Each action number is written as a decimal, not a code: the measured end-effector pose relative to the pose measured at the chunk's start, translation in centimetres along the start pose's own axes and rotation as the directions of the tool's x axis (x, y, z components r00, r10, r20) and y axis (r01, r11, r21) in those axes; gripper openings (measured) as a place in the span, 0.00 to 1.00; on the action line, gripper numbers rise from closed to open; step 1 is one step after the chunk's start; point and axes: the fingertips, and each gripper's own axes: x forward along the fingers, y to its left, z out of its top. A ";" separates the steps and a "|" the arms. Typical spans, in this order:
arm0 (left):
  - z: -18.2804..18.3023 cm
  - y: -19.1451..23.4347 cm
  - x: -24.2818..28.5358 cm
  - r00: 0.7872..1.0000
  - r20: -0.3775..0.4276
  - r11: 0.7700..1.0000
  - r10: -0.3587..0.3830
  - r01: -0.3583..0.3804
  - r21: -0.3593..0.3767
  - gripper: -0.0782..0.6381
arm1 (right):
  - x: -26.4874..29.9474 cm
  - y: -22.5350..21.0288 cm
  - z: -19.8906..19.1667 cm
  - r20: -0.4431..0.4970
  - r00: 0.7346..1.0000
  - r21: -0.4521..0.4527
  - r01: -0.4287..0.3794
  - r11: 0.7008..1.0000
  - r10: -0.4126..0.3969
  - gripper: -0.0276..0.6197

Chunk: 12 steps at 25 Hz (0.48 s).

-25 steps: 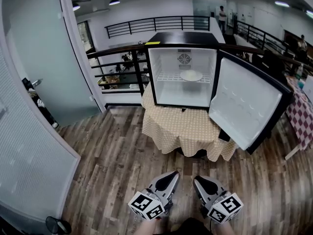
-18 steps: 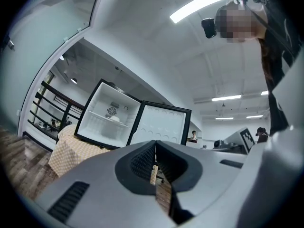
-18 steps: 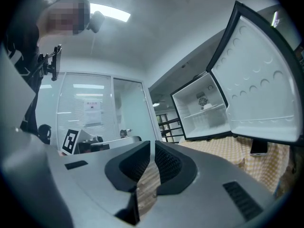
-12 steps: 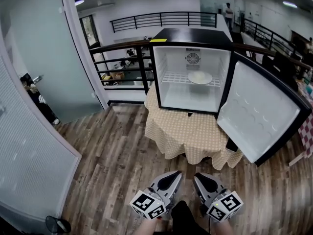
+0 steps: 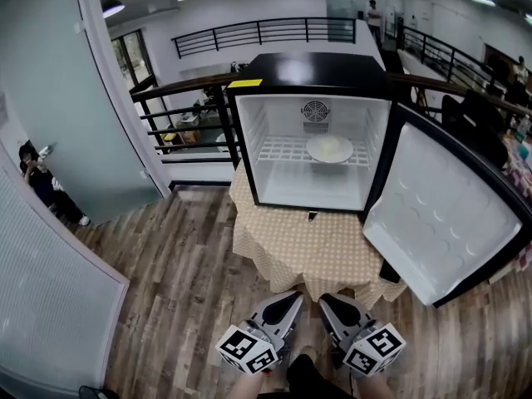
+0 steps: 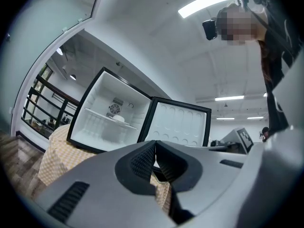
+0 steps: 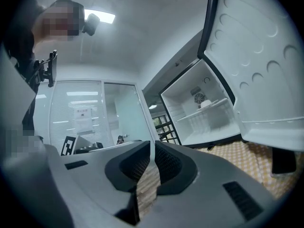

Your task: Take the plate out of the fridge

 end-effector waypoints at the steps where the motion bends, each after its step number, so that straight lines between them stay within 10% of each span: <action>1: 0.3 0.5 0.7 1.000 -0.001 1.000 -0.003 0.003 -0.001 0.12 | 0.6 -0.5 0.3 0.001 1.000 0.002 0.000 1.000 0.000 0.12; 12: 1.6 5.8 7.3 0.999 -0.007 0.999 -0.035 0.035 0.003 0.12 | 6.4 -6.1 2.6 0.005 1.000 0.012 -0.010 1.000 0.010 0.12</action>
